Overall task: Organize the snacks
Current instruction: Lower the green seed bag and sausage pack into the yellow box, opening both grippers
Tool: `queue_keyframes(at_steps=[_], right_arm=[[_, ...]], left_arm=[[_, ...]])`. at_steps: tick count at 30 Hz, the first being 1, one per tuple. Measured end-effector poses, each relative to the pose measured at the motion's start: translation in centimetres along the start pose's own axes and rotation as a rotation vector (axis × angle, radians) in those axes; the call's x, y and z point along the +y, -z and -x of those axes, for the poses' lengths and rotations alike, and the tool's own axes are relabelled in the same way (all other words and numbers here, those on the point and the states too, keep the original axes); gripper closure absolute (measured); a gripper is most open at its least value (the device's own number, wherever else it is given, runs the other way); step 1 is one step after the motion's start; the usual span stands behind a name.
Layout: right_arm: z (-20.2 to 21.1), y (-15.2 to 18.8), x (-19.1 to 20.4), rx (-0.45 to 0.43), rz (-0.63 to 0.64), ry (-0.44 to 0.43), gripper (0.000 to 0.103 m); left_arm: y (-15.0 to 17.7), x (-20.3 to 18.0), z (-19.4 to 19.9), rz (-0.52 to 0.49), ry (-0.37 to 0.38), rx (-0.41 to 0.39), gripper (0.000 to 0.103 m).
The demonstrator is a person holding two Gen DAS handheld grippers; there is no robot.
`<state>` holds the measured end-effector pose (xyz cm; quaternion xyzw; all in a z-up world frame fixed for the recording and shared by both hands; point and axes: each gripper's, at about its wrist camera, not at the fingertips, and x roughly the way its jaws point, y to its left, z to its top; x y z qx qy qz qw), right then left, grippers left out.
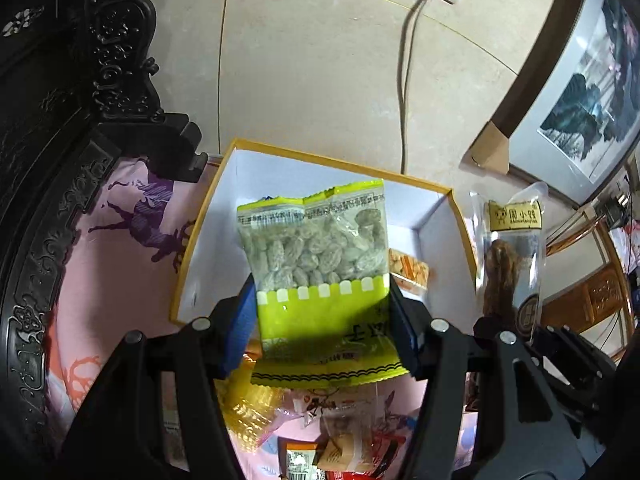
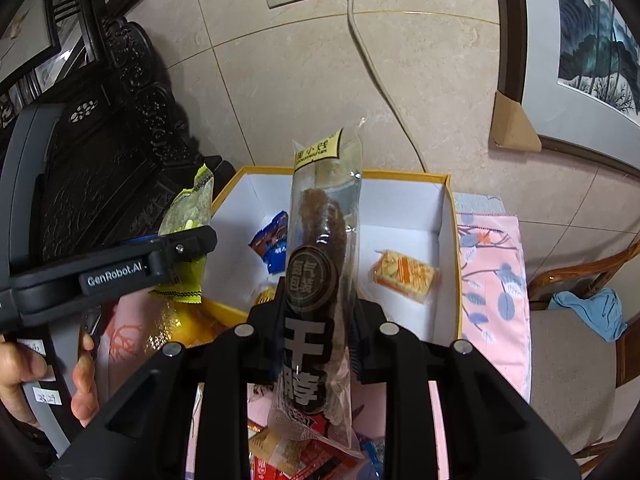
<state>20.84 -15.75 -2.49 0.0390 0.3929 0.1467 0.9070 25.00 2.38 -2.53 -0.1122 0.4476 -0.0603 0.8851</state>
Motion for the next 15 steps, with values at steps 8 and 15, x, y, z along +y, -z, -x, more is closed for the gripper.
queue_keyframes(at_steps=[8,15], right_arm=[[-0.6,-0.5,-0.6,-0.001,-0.023,0.002,0.077],[-1.4,-1.0,-1.3,0.010,-0.041,0.019,0.077]], left_arm=[[-1.1,0.1,-0.6,0.006,0.019,0.028,0.042],[-1.0,-1.1,-1.8,-0.026,0.009,0.050,0.042]])
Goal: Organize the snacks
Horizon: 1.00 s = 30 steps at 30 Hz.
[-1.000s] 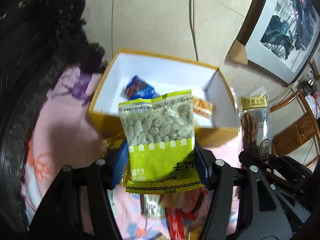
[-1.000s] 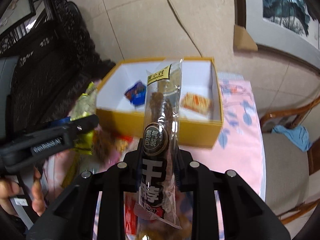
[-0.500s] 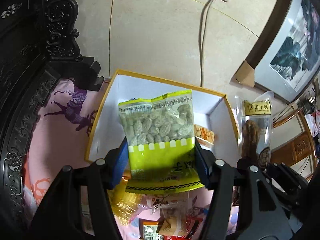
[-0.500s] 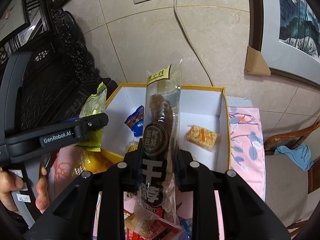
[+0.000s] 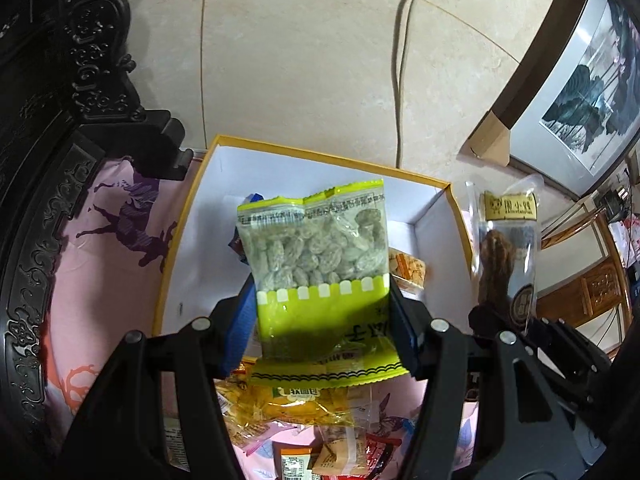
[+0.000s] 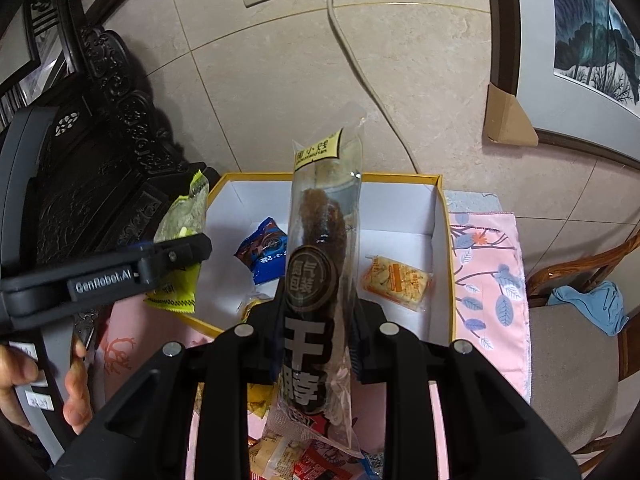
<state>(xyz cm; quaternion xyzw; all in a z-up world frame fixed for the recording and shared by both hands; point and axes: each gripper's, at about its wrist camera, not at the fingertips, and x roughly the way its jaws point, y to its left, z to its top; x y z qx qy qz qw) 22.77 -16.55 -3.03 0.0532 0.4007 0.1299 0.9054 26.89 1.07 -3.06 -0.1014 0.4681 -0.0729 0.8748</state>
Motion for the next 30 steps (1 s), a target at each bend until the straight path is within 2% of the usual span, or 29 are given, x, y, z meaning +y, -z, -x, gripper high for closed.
queue_keyframes(at_steps=[4,5,7,12,18,25,30], right_arm=[[-0.3,-0.9,-0.2,-0.011,-0.013,0.012,0.074],[-0.5,-1.2,-0.3,-0.008,-0.016,0.016,0.071],[-1.3,-2.1,-0.4,0.027,-0.022,0.061,0.060],[0.2,-2.3,-0.8,0.001,-0.019,0.070,0.058],[1.2,-1.3,-1.1,0.025,-0.044,0.029,0.058],[2.0,2.1,0.9,0.081,0.012,-0.056,0.058],[2.1,6.2,3.5,0.153,0.122,-0.138,0.058]], left_arm=[[-0.5,-0.2,-0.3,-0.002,-0.029,-0.004,0.040],[-0.8,-0.1,-0.6,-0.002,-0.057,0.000,0.029],[-1.3,-0.1,-0.7,-0.003,-0.114,0.006,0.003],[-1.3,0.8,0.7,-0.012,-0.165,-0.043,0.003],[-0.5,2.2,1.8,0.036,-0.146,-0.046,0.003],[2.4,3.2,2.6,0.018,-0.153,-0.037,0.003],[6.5,6.8,4.1,0.074,-0.215,-0.035,0.003]])
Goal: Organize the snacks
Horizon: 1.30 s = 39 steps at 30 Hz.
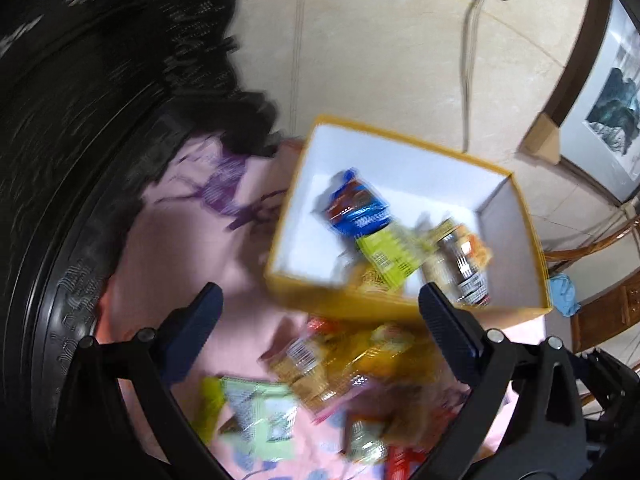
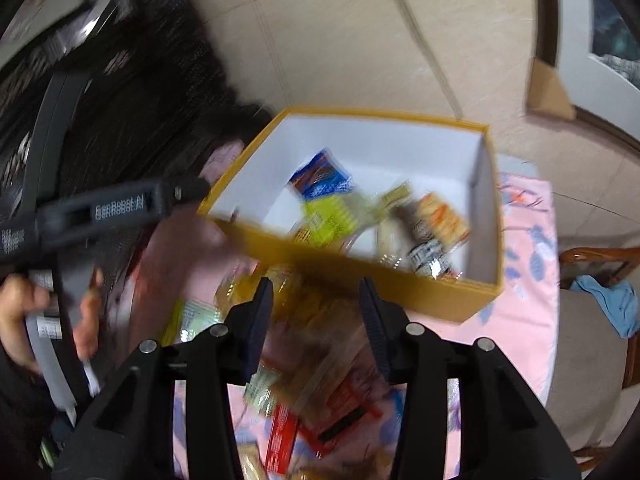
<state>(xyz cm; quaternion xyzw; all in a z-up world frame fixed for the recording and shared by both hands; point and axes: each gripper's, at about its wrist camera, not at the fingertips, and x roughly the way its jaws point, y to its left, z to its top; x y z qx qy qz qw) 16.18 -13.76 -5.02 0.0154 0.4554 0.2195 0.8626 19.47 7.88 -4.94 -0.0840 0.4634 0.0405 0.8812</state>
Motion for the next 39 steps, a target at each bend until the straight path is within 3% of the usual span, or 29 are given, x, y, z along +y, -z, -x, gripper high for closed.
queue_keyframes(at_steps=[7,13,18,25,30,34,37,39], right_arm=[[-0.6,8.1,-1.0,0.156,-0.019,0.007,0.057],[0.1,15.7,-2.4,0.297,-0.073,-0.009,0.057],[0.8,19.5,-2.4,0.330,-0.116,-0.033,0.057],[-0.7,20.8,-1.4,0.288,-0.115,-0.070,0.057],[-3.2,19.9,-0.8,0.237,-0.135,-0.090,0.054],[-5.3,19.5,0.2,0.259,-0.131,-0.114,0.055],[-5.5,19.5,1.1,0.249,-0.103,-0.111,0.058],[-5.7,19.5,0.7,0.240,-0.144,-0.155,0.074]], left_arm=[[8.0,4.2,-0.1,-0.014,-0.028,0.112,0.003],[15.8,4.4,-1.2,-0.060,-0.004,0.268,0.003],[20.2,3.5,-0.7,-0.121,0.011,0.334,0.003],[23.3,1.6,-0.5,-0.203,0.026,0.368,0.003],[25.2,0.1,-1.4,-0.263,0.014,0.403,0.003],[25.8,-0.6,-0.9,-0.284,0.036,0.391,0.003],[26.5,-0.7,-0.8,-0.278,0.069,0.403,0.003],[26.8,-0.7,-0.7,-0.264,0.098,0.408,0.003]])
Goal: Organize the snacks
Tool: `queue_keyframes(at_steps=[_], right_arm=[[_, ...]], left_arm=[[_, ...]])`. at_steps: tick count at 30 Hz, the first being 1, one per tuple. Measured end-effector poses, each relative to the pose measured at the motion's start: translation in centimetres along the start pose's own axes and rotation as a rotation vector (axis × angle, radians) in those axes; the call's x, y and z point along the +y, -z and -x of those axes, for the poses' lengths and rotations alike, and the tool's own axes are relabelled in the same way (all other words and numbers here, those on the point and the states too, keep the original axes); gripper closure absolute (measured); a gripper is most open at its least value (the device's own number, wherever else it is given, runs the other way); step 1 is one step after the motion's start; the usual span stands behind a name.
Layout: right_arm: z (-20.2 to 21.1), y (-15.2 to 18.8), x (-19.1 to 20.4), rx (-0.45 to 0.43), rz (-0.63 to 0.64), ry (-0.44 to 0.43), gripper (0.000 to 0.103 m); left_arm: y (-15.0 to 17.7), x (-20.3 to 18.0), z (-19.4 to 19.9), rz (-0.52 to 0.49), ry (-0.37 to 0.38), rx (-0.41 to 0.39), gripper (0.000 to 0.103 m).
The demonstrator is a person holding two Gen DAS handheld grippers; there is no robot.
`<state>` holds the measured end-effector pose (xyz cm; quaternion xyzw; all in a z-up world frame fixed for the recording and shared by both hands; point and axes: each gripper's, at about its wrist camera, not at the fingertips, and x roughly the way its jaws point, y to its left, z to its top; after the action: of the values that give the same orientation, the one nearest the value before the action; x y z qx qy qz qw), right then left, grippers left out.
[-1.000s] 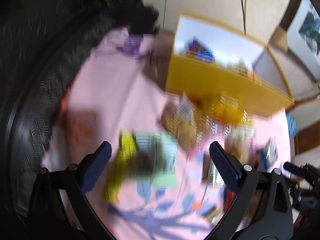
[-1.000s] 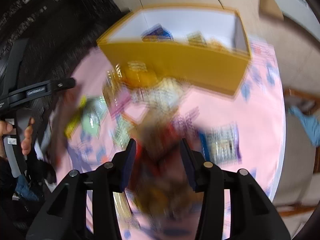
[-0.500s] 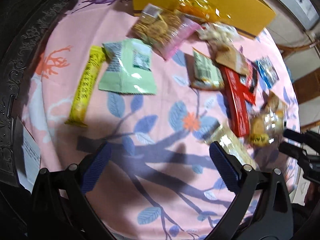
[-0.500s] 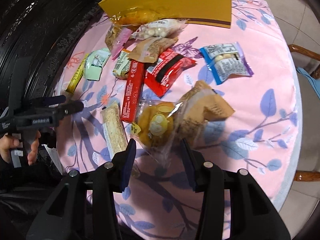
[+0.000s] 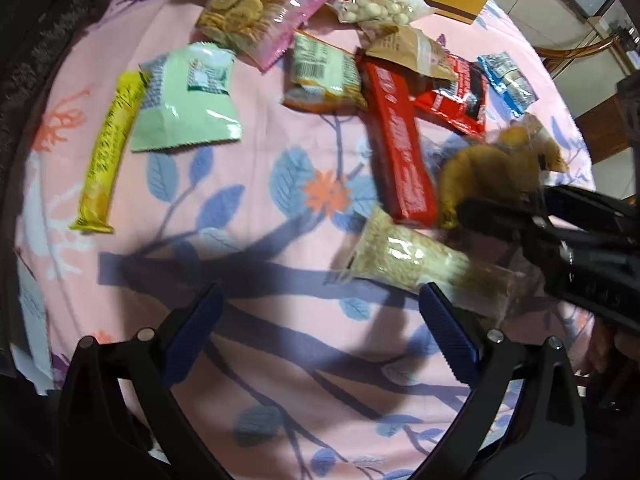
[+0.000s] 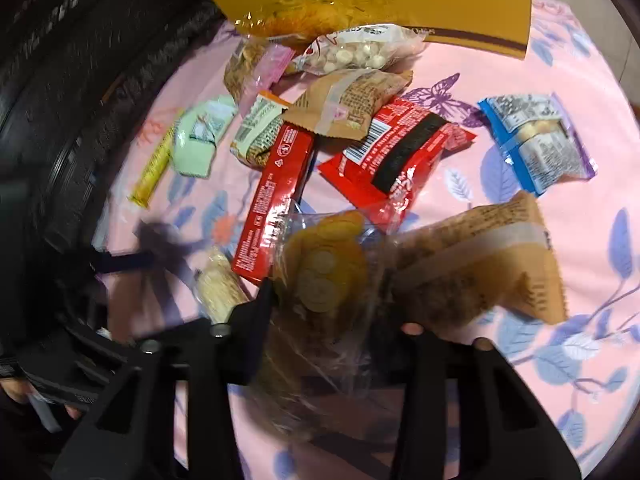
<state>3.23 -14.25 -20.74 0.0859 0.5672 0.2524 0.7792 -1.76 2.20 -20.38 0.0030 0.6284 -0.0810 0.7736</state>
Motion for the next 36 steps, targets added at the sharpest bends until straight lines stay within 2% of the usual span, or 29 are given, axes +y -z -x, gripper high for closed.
queue_keyframes(at_steps=[2,6,9,11,12,14,17,18,19,20,21,27,30,36], right_arm=[[0.4,0.0,0.0,-0.030,-0.024,-0.045,0.077],[3.9,0.0,1.2,-0.110,0.058,0.050,0.077],[6.4,0.3,0.5,-0.129,0.054,0.119,0.076],[7.6,0.7,-0.5,-0.137,0.019,0.136,0.076],[8.2,1.1,-1.2,-0.140,-0.003,0.138,0.076],[9.4,1.9,-2.5,-0.154,-0.058,0.140,0.076],[10.2,2.9,-3.8,-0.170,-0.117,0.151,0.076],[10.6,3.2,-4.2,-0.173,-0.131,0.151,0.076],[10.9,3.4,-4.6,-0.179,-0.148,0.153,0.076],[11.2,3.6,-4.7,-0.183,-0.156,0.155,0.076],[11.5,3.7,-5.0,-0.191,-0.165,0.158,0.076],[12.4,4.0,-5.8,-0.211,-0.214,0.153,0.076],[12.6,3.9,-5.7,-0.220,-0.214,0.149,0.076],[12.9,2.9,-5.0,-0.240,-0.193,0.130,0.076]], left_arm=[[0.2,-0.3,0.2,-0.010,0.008,-0.011,0.003],[-0.2,-1.8,1.5,-0.077,0.047,-0.069,0.003],[-0.7,-4.4,2.2,-0.288,0.064,-0.100,0.003],[-0.9,-6.9,1.4,-0.515,0.034,-0.059,0.003],[-0.8,-7.5,1.2,-0.582,0.024,-0.047,0.003],[-0.5,-9.2,0.0,-0.796,0.003,-0.035,0.003],[-0.7,-10.4,-2.3,-0.924,0.008,0.055,0.004],[-0.7,-10.6,-2.8,-0.948,0.012,0.069,0.004],[-0.9,-10.6,-2.7,-0.967,0.042,0.061,0.007],[-1.2,-10.7,-2.7,-0.977,0.092,0.079,0.019],[-1.5,-10.5,-2.5,-0.968,0.117,0.086,0.024],[-3.3,-9.5,-1.9,-0.840,0.116,0.050,0.069],[-2.1,-9.8,-1.7,-0.801,0.083,0.012,0.071],[-1.1,-7.5,-0.5,-0.478,0.108,-0.041,0.074]])
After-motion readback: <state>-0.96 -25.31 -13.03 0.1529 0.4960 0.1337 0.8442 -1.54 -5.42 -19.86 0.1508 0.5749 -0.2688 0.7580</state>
